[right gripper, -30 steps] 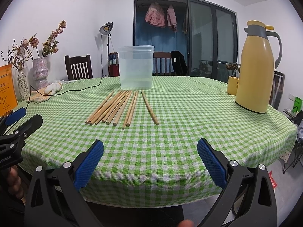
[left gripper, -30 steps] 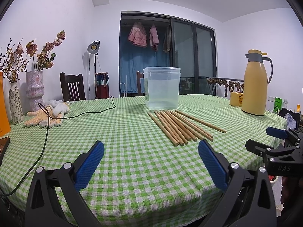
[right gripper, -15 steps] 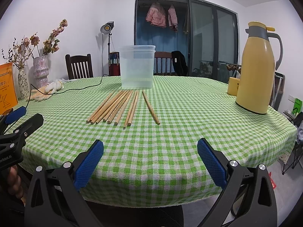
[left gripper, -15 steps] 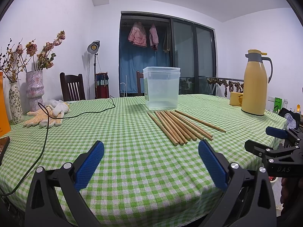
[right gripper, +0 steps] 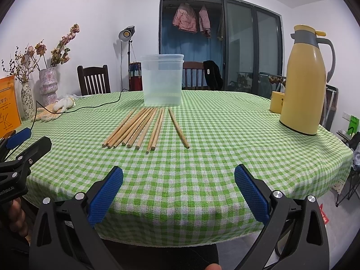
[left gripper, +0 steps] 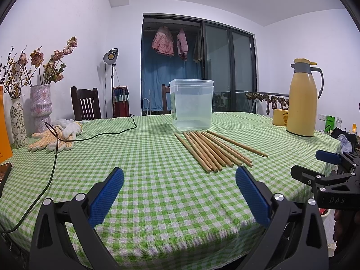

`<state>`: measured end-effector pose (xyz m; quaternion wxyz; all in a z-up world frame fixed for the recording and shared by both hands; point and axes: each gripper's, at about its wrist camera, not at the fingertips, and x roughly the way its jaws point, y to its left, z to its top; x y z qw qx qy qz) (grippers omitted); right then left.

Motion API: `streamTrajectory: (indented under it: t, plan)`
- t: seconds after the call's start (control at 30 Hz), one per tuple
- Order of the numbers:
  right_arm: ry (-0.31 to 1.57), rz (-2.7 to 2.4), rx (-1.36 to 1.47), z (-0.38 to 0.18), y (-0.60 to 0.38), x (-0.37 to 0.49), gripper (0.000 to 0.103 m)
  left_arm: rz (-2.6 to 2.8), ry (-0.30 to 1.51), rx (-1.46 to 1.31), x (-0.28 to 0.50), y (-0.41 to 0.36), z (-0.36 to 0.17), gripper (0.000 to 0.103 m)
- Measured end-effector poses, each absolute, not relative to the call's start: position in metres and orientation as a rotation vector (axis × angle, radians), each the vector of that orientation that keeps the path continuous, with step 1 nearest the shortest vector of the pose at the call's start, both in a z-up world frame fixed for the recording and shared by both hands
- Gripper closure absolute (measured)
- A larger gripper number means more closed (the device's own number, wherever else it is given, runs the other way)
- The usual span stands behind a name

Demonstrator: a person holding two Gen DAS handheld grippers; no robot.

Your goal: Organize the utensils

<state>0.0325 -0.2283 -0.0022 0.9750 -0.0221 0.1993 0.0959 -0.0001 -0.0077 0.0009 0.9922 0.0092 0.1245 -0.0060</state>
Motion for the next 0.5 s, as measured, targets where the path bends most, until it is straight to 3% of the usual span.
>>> streamTrajectory:
  t: [0.5]
  plan:
    - [0.407,0.190,-0.032,-0.0020,-0.2305,0.0342,0.008,-0.015,0.254,0.021,-0.0003,-0.0106,-0.0008,0.006]
